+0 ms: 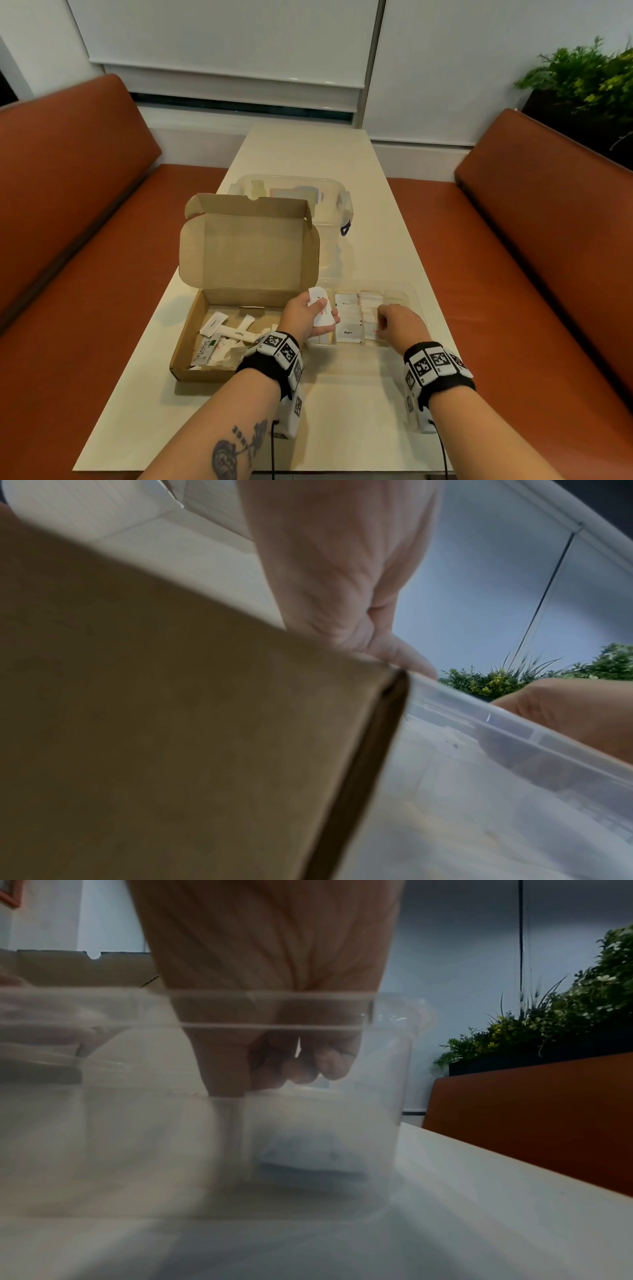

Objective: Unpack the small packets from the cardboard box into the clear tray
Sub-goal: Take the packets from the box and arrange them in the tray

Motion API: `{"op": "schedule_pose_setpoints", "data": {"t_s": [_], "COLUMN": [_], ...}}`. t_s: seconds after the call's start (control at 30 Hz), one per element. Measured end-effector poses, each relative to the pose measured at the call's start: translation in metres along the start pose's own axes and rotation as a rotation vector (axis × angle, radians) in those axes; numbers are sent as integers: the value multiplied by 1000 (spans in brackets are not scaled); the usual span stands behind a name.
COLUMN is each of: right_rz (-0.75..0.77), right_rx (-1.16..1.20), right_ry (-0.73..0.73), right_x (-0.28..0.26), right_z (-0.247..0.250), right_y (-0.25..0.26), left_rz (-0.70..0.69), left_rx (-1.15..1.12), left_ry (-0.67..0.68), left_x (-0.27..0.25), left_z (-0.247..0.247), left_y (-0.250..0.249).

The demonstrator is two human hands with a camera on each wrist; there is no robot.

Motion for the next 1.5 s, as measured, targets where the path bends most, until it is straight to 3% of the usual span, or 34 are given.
{"op": "schedule_pose_setpoints", "data": {"t_s": [0.4, 0.57, 0.7, 0.83, 1.03, 1.3, 1.5], "right_rz": [-42, 24, 90, 68, 17, -88, -171], "right_rx": [7, 308, 631, 755, 791, 901, 586], "right_ry": [9, -156, -56, -23, -125, -153, -136], "right_x": [0, -4, -8, -11, -8, -9, -6], "right_z": [2, 21, 24, 21, 23, 31, 34], "right_y": [5, 26, 51, 58, 54, 29, -6], "left_rz": [-23, -41, -60, -59, 78, 26, 19], "left_rx": [81, 105, 128, 100, -8, 15, -3], "left_ry": [24, 39, 29, 36, 13, 12, 4], "left_x": [-3, -4, -5, -6, -6, -5, -6], "left_z": [1, -2, -5, -4, -4, -1, 0], "left_y": [1, -1, -3, -2, 1, 2, 0]}}
Point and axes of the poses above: each hand's wrist, its own x-axis towards the middle knuckle, its own z-axis out of the back of the hand, y = z × x, the point moved 5 cm from there along x, towards the middle knuckle, and after that the axes turned 4 degrees about -y, right-handed, at the moved point
